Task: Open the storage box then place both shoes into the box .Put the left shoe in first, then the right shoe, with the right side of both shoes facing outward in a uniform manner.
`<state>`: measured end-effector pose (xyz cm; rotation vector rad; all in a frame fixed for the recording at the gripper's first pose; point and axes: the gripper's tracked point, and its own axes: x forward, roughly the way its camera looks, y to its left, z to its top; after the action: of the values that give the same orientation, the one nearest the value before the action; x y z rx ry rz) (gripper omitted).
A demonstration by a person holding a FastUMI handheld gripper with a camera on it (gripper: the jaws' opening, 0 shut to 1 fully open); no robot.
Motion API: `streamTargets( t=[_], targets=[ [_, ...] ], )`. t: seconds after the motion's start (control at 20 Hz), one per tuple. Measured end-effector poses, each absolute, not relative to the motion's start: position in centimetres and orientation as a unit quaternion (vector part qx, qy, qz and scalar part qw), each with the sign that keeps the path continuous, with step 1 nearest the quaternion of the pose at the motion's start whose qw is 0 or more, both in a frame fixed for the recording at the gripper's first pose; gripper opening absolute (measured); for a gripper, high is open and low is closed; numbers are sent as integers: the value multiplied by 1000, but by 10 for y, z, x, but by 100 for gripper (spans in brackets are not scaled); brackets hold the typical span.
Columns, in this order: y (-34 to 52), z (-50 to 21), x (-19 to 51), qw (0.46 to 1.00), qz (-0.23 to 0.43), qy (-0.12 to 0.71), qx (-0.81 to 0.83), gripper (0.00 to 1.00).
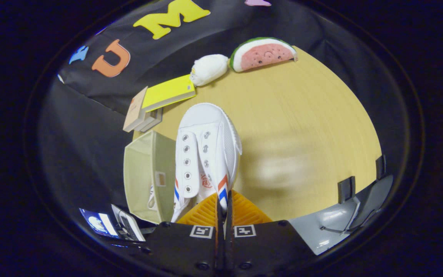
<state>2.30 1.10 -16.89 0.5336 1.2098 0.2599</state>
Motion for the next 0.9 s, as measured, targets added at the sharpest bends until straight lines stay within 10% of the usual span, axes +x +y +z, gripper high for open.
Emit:
streamTargets(
  t=[0.9],
  targets=[
    [225,-167,27,794,104,582,143,6]
  ],
)
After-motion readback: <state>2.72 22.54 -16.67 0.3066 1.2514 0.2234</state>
